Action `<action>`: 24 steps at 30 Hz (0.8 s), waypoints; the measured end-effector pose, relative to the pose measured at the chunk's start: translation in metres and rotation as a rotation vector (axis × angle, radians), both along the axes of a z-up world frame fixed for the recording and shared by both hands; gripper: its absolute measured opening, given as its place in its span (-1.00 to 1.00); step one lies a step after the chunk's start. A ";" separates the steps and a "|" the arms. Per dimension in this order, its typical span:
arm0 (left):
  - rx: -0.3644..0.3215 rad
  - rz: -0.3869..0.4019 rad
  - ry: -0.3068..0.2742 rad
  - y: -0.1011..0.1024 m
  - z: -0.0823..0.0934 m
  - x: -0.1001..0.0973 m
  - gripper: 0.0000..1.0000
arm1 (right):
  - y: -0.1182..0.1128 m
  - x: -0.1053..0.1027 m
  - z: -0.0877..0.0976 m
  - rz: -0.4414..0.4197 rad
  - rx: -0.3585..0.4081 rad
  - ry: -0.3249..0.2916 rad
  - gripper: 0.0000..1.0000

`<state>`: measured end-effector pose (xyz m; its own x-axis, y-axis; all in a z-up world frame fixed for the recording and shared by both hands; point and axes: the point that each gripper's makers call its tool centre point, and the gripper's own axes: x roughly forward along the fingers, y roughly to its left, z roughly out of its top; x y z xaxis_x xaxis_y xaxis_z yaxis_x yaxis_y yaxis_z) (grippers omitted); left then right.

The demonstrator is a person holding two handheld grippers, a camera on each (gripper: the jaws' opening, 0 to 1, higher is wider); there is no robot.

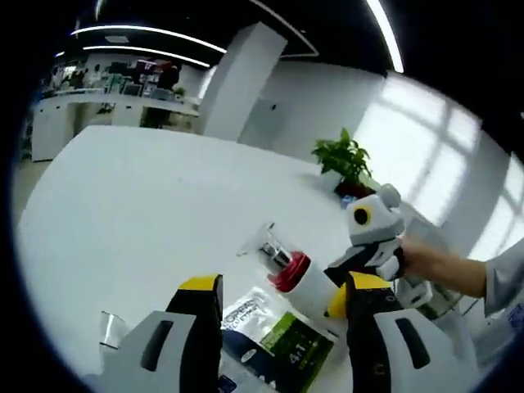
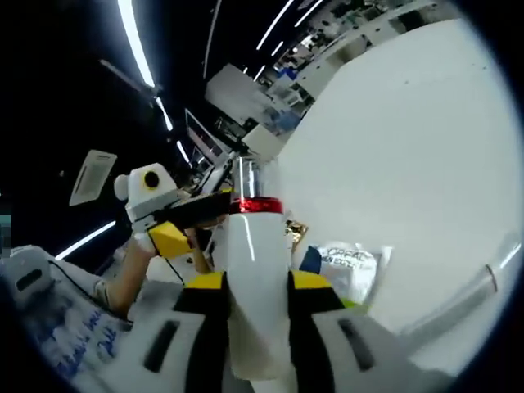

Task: Arrange the skincare products in the storage area until every visible bottle or jar stands upright without overlapping.

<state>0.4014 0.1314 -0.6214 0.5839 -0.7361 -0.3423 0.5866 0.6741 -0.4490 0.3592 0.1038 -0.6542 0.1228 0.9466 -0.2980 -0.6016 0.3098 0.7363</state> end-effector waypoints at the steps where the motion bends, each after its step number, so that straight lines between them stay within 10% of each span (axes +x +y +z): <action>1: -0.031 -0.015 0.028 -0.004 -0.001 0.000 0.16 | 0.000 -0.002 0.002 -0.002 0.011 -0.002 -0.46; 10: -0.166 -0.067 0.098 -0.030 -0.001 0.000 0.07 | -0.003 -0.017 0.007 -0.008 0.066 0.000 -0.46; 24: -0.160 -0.165 0.153 -0.052 -0.018 -0.017 -0.14 | -0.008 -0.038 -0.012 -0.004 0.041 0.040 -0.46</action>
<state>0.3843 0.0791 -0.6395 0.4017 -0.8688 -0.2895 0.5997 0.4885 -0.6338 0.3209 0.0960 -0.6665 0.1148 0.9577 -0.2638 -0.5701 0.2810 0.7720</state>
